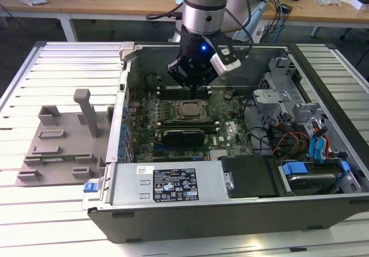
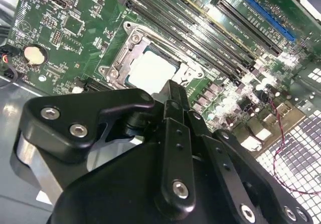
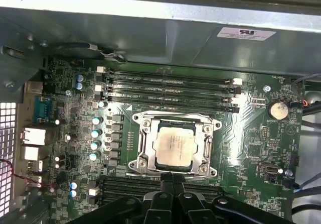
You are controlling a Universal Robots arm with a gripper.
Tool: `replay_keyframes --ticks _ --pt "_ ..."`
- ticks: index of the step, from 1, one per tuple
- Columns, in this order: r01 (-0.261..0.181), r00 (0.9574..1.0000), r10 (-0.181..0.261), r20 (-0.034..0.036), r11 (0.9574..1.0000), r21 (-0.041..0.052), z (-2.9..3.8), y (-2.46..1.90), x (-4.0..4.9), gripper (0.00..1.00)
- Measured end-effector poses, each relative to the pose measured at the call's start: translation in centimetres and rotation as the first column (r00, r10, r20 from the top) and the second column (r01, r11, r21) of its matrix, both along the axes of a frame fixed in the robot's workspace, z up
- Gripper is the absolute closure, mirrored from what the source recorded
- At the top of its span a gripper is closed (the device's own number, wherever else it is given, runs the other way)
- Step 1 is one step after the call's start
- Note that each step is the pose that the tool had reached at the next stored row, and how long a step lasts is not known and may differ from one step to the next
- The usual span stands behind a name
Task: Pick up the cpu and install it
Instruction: 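Install the second cpu locking lever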
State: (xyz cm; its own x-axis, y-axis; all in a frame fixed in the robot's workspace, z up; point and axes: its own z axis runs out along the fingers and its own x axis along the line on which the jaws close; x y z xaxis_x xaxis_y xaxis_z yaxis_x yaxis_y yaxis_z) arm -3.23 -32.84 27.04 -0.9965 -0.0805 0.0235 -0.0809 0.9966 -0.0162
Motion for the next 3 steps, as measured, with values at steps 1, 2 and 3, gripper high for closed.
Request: replay_keyframes --ticks 1,2,3 --pt "0.0 1.0 0.0 0.0 1.0 0.0 0.0 0.0 0.0 0.89" --pt "0.0 1.0 0.0 -0.0001 1.0 -0.0001 0.0 0.0 0.0 0.89" --pt "0.0 1.0 0.0 0.0 1.0 -0.0001 0.01 0.0 0.0 0.89"
